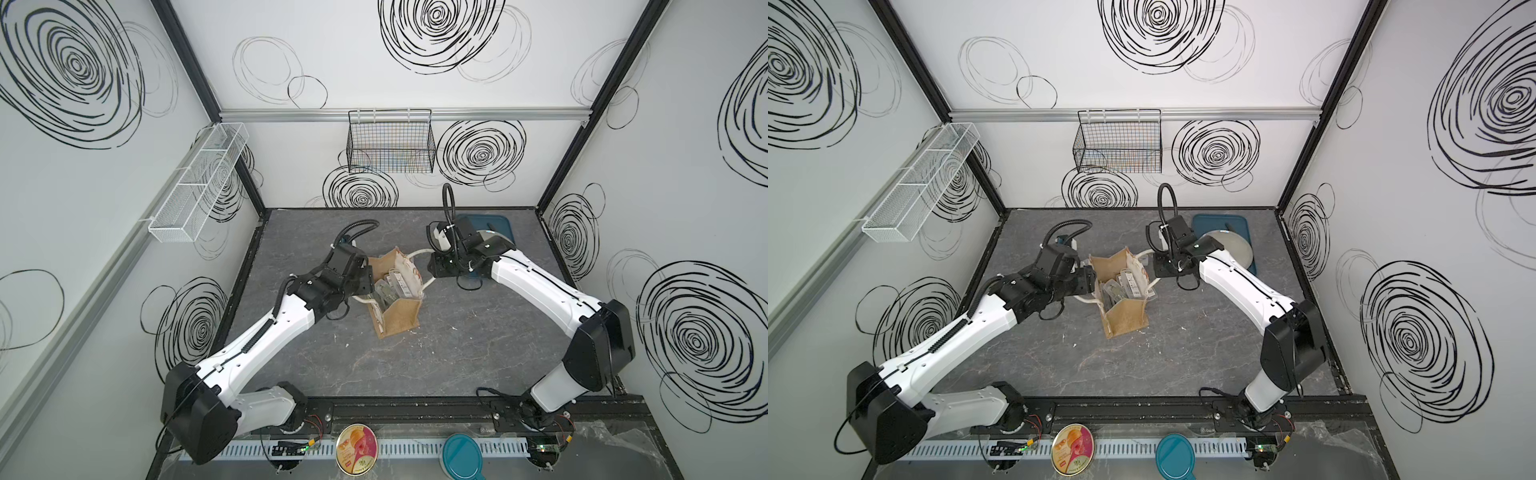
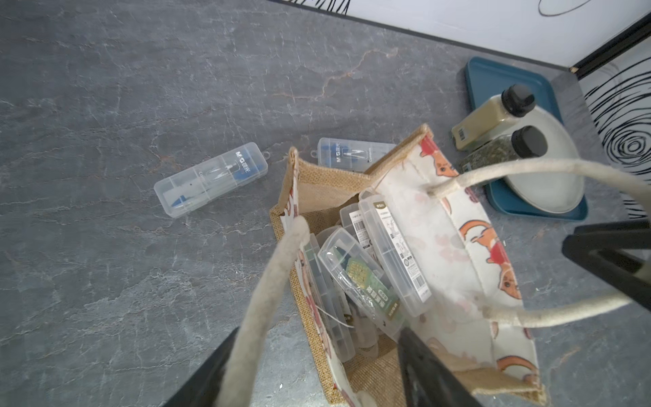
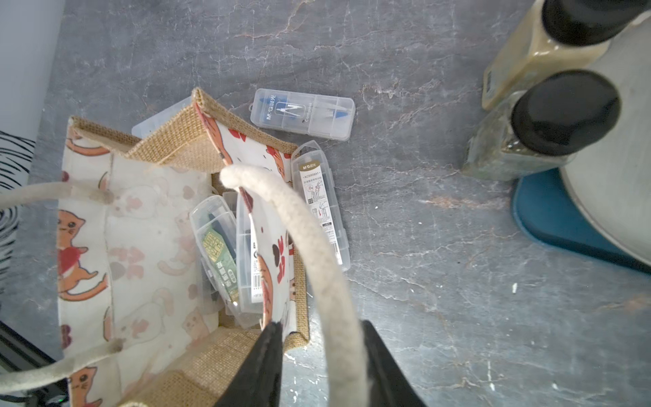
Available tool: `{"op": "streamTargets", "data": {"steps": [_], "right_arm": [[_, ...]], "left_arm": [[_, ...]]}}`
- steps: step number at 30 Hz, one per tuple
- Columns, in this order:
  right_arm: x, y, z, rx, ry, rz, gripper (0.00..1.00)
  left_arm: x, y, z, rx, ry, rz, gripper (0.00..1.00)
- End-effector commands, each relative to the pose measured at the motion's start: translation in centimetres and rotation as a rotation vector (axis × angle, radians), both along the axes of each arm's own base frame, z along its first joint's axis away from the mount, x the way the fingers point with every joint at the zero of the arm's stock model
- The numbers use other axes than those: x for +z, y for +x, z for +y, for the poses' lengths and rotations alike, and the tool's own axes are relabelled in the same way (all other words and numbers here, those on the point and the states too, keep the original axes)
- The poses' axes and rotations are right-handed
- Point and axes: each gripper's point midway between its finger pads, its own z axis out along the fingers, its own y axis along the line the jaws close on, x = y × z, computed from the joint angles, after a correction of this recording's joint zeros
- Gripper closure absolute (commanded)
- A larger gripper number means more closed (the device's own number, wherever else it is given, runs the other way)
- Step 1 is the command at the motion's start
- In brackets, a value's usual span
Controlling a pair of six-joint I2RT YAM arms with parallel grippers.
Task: Put the compass set into the canvas bag
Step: Move the canvas bag to the center of the board, then pick up the compass set at the center of the board.
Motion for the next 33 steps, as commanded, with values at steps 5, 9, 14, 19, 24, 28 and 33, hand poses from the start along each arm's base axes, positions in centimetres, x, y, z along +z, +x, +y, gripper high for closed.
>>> {"op": "streamTargets", "data": {"steps": [5,9,14,19,24,28,33], "right_arm": [[5.5,-0.5,-0.9,0.024,0.033,-0.148,0.33],[8.2,-1.0,-2.3,0.006,0.036,-0.247,0.26],[10.4,-1.7,-4.7,-0.041,0.019,-0.338,0.18],[9.6,-2.9,-7.4,-0.097,-0.027,-0.321,0.13],[7.6,-3.7,-10.2,-0.172,-0.034,-0.268,0.10],[6.6,-3.9,-12.0,-0.217,-0.034,-0.239,0.09],[5.8,-3.9,-13.8,-0.264,-0.039,-0.212,0.08]], "left_arm": [[6.1,0.1,5.7,0.078,0.095,-0.123,0.21],[6.1,0.8,9.5,0.118,0.098,-0.112,0.18],[2.6,2.6,12.2,0.137,0.147,-0.039,0.16],[-0.6,4.6,12.7,0.128,0.217,-0.010,0.15],[-3.3,6.5,12.7,0.091,0.320,-0.018,0.12],[-6.3,7.4,11.9,0.019,0.390,0.060,0.12],[-10.0,8.2,9.5,-0.099,0.446,0.128,0.11]]}}
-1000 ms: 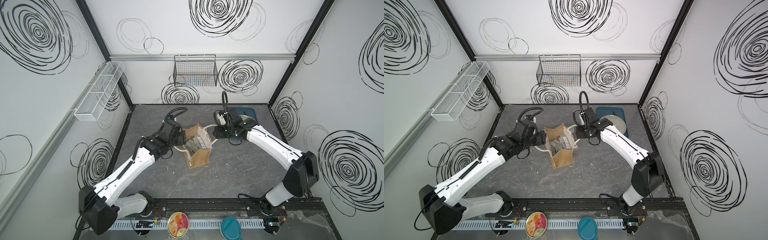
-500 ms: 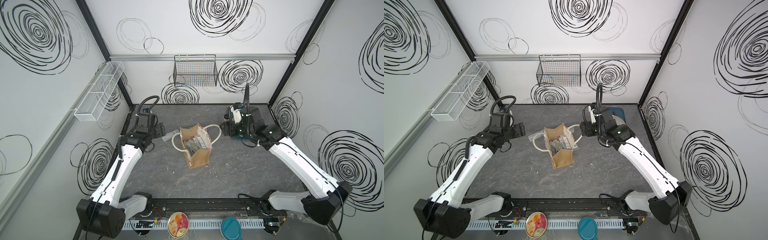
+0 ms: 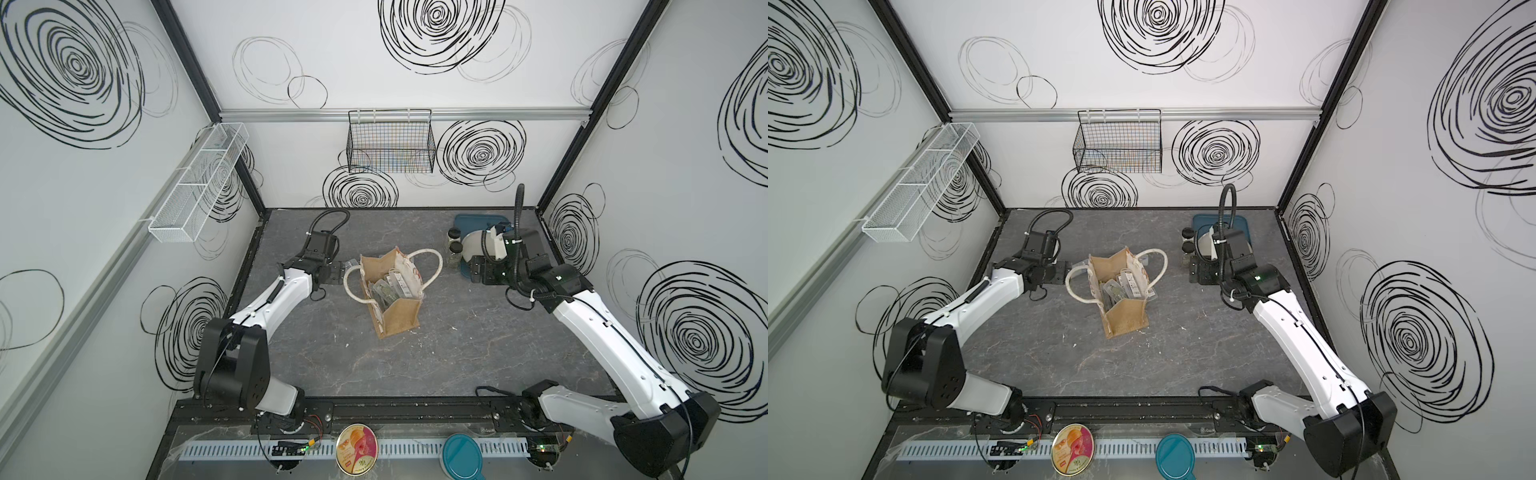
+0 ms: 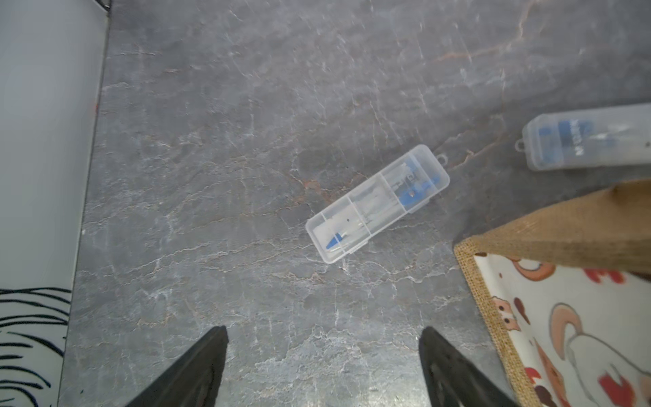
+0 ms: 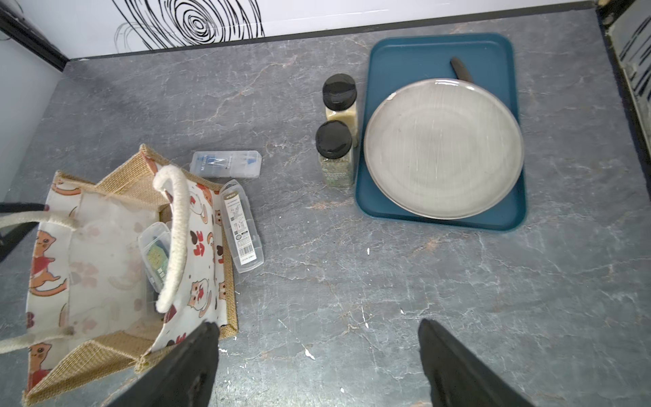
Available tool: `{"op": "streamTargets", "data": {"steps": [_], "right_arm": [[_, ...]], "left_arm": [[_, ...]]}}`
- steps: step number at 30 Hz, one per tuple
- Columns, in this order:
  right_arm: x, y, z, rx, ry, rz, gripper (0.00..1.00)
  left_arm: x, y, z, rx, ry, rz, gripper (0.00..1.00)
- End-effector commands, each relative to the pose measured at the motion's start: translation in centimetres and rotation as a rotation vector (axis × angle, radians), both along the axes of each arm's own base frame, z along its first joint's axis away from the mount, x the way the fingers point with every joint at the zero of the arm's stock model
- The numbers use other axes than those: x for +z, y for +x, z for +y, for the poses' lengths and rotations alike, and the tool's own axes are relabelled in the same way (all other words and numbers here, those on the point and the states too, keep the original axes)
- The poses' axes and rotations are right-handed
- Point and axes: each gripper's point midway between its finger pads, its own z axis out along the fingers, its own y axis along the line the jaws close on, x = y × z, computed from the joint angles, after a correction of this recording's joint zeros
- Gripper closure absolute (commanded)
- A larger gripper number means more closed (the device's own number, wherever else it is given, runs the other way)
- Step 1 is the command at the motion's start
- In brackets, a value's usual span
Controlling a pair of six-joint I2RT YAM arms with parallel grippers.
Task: Put the compass set into the canvas bag
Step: Pick up the compass set at the center of the board.
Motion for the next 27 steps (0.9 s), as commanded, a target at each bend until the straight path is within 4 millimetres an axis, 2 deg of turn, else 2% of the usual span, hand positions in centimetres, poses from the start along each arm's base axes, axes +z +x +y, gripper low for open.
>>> {"op": "streamTargets", "data": {"steps": [1,9,17,22,27], "right_arm": [[-0.4,-0.6,-1.0,-0.025,0.012,0.025,0.08],[-1.7,-0.9,-1.8,-0.043,-0.009,0.072,0.06],[-2.4,-0.7,-2.5,-0.069,-0.023,0.099,0.05],[-2.7,-0.4,-2.7,-0.081,-0.027,0.110,0.05],[-2.7,0.4,-2.7,-0.079,-0.036,0.122,0.05]], "left_arm": [[-0.3,1.8,-1.4,-0.082,0.046,-0.025,0.11],[-2.9,5.5,-3.1,-0.132,0.055,0.029,0.09],[-5.9,8.0,-3.6,-0.179,-0.007,0.156,0.07],[-7.4,9.0,-3.0,-0.172,-0.062,0.203,0.08],[-9.1,8.8,-3.2,-0.178,-0.073,0.260,0.10]]}}
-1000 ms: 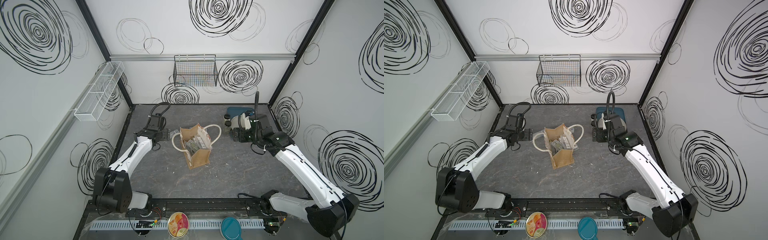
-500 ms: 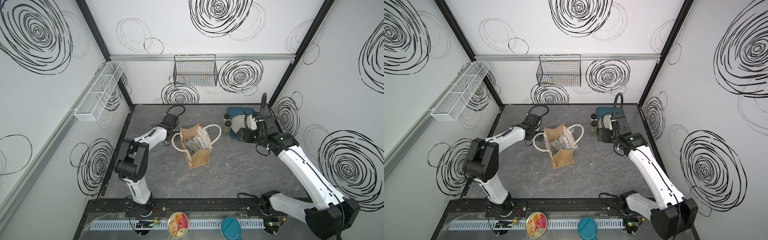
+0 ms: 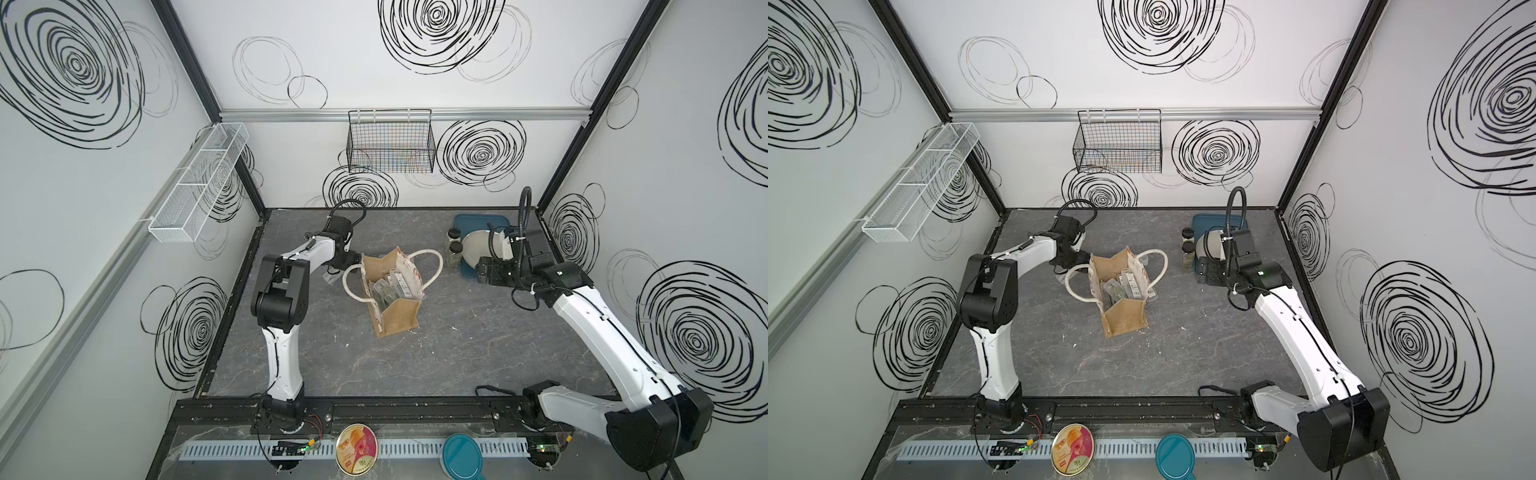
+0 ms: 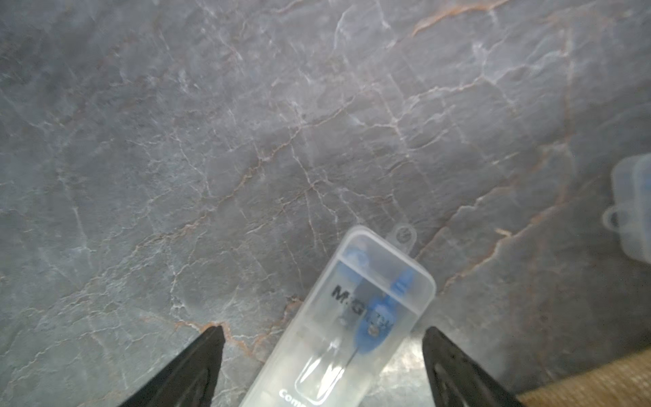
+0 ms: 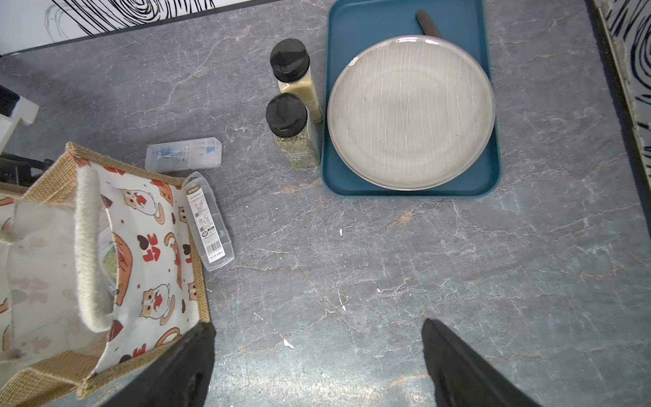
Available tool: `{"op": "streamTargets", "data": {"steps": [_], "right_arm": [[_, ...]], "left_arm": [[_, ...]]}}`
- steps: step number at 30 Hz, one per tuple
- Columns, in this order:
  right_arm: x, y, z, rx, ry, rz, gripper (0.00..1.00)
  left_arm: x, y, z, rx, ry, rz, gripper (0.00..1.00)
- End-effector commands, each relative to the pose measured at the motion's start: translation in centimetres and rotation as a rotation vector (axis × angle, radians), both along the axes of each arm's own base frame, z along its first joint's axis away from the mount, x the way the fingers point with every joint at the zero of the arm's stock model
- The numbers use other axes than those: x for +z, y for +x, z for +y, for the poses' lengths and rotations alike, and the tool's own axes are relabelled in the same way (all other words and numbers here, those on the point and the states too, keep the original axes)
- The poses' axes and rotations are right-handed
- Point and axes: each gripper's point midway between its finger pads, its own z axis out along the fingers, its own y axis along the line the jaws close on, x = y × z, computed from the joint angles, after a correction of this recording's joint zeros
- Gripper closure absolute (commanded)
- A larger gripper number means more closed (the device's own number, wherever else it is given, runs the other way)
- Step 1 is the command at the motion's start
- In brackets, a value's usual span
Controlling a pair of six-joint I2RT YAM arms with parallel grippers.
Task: Put the compass set into the canvas bag
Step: Pick up the compass set at the center of the board.
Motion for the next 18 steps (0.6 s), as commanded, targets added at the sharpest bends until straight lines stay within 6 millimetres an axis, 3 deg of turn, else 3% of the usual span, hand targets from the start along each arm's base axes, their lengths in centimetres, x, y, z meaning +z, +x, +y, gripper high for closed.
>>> {"op": "streamTargets", "data": {"steps": [1,11,18], "right_arm": [[0.2,0.3,-0.3,-0.007,-0.013,0.022,0.05],[-0.3,1.0,0.3,0.011,-0.001,0.025,0.04],[-0.4,0.8,0.1,0.012,0.005,0.018,0.05]], "left_arm": [[-0.9,-0.6,-0.7,-0.035,-0.010,0.054,0.10],[-1.8,-2.5,-0.1,0.044,0.009,0.090,0.19],[-2.6,-3.6,1.1,0.125,-0.025,0.123,0.34]]}}
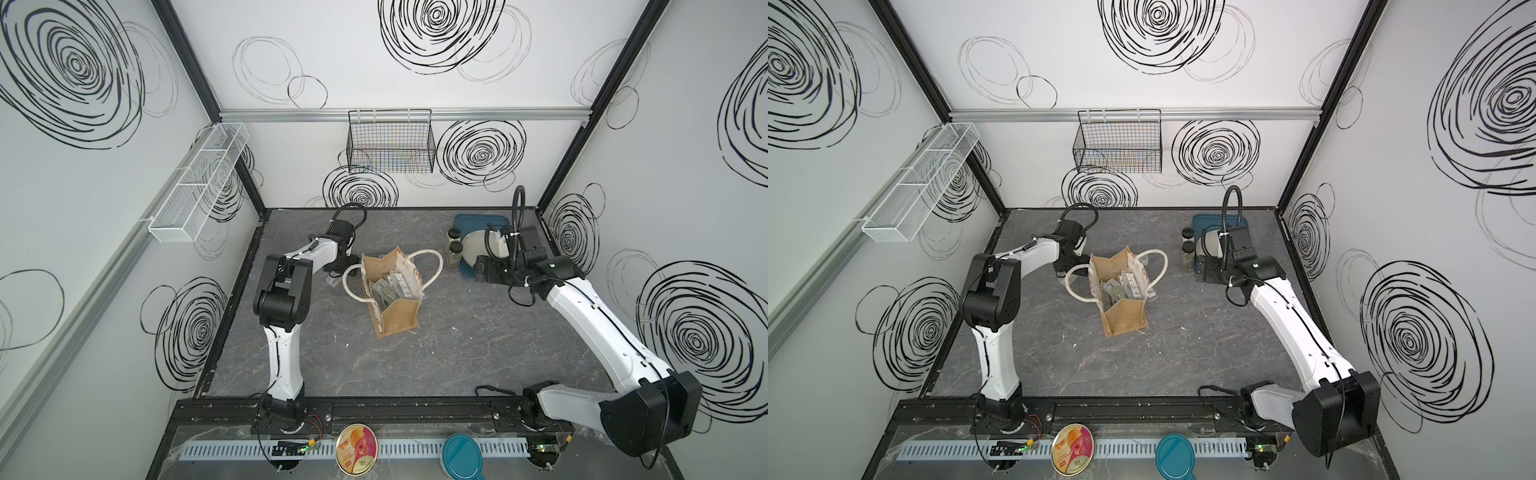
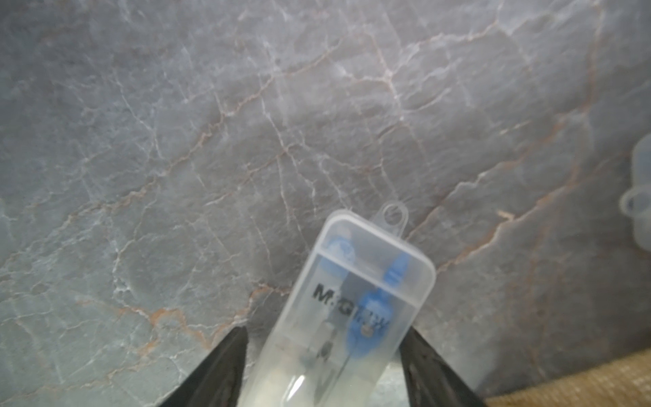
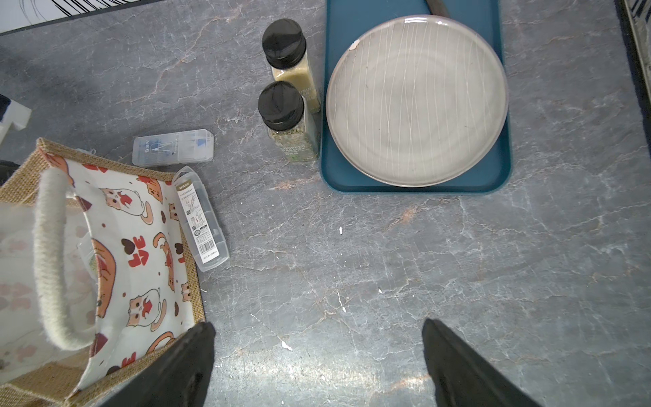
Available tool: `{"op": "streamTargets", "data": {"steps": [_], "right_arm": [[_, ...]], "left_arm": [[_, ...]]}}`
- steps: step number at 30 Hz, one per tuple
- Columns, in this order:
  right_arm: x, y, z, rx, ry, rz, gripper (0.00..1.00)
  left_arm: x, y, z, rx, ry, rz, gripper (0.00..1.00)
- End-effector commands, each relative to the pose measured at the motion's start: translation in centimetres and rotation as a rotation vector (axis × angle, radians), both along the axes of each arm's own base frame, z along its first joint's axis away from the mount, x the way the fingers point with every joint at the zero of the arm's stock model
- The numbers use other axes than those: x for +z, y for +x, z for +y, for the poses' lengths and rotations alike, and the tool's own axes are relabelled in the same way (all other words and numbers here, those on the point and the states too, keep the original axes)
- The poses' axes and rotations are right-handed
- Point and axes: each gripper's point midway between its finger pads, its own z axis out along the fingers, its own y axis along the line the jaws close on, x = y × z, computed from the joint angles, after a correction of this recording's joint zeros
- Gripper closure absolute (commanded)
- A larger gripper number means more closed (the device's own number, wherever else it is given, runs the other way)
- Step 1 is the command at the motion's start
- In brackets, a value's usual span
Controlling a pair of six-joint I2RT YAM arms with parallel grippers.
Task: Put the compass set into the canvas bag
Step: Pick up the compass set at the center of the board.
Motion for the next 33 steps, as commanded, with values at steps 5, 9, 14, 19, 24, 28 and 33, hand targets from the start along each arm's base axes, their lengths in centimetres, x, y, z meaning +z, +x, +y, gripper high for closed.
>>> {"op": "streamTargets", "data": {"steps": [5,9,14,19,24,28,33], "right_arm": [[0.5,-0.2,-0.2,0.001,0.015,-0.024,0.05],[0.5,-0.3,-0.2,0.003,0.021,-0.025,0.05],[0.7,-0.5,-0.3,0.001,0.025,-0.035,0.05],[0.5,-0.8,-0.4,0.000,0.030,-0.033,0.05],[0.9,-1.0,-0.6,-0.003,0.029,-0.047,0.05],[1.3,-1.1,-0.7,-0.005,0.035,-0.060,0.05],[1.7,-1.4,-0.9,-0.005,0.036,-0.076,0.05]], "left_arm": [[-1.4,-2.7,2.1,0.085,0.003,0.085,0.43],[-1.6,-3.2,2.1,0.097,-0.004,0.101,0.49],[-1.9,-3.5,2.2,0.118,-0.002,0.098,0.55],[-1.0,-2.8,2.0,0.123,-0.019,0.060,0.61],[2.2,-1.7,2.1,0.128,-0.034,-0.023,0.65],[5.0,-1.5,2.3,0.145,-0.049,-0.089,0.67],[8.6,-2.2,2.9,0.183,-0.060,-0.166,0.69]]}}
